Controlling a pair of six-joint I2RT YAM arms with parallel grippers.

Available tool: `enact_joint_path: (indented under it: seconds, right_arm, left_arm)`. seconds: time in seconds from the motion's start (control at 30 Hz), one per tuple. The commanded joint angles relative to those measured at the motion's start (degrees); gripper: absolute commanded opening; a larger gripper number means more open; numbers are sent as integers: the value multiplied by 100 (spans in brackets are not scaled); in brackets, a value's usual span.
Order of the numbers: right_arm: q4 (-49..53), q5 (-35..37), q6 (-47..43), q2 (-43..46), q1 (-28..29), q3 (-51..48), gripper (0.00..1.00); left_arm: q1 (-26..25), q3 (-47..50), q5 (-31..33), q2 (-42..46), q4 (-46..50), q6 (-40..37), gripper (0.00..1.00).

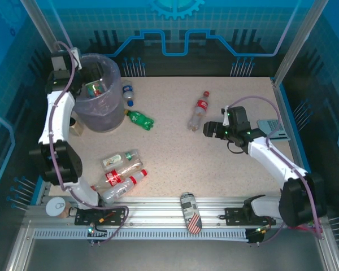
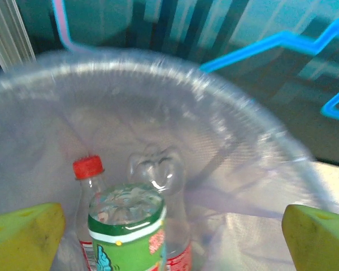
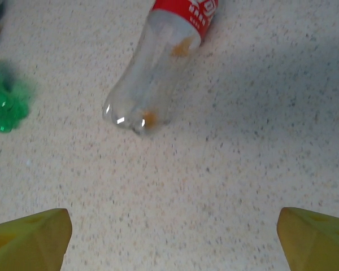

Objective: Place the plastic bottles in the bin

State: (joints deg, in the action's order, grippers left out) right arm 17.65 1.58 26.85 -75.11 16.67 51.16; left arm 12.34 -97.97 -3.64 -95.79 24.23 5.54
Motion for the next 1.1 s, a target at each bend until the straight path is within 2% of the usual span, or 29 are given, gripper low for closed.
enact_joint_path:
  seconds: [0.0,0.17,0.3,0.37,0.53,0.6,0.7,0.83,0.93,1.07]
  right_arm:
    - [-202,622,352,-496,232,505,94]
    - [-656,806,567,-1446,446,1009,93]
    - [-774,1044,558,-2358,634,1573,93]
    - [-655,1127,541,-2770,670,1884,93]
    - [-247,1465,471,-3544,756,2451,96]
    - [-253,1520,470,-3775,776,2522,96]
    - [-243,1573,496,-4044,775,2612,95]
    - [-232,1604,473,-4242,777,2681,91]
    - [-175,1615,388,-4340,783,2769,84]
    - [-143,1678,264,-4350,794,2783,76]
  left_arm:
    - [-411,-92,280,616,315,-304,99]
    - [-1210,425,472,1374,434,-156,99]
    - [-1930,1597,304,2096,-163,550,99]
    - [-2180,2100,21,2347,-453,951,99]
    - [-2868,2586,-135,2484,-532,1444,99]
    - [-3111,2682,-408,2410,-478,1605,99]
    - [-3280,3083,-775,2406,-689,2033,99]
    - [-3367,3850,-770,2585,-1418,2665,99]
    - [-3395,4346,-871,2570,-2009,3162,99]
    - [-3439,4479,-931,2390,-2230,3372,99]
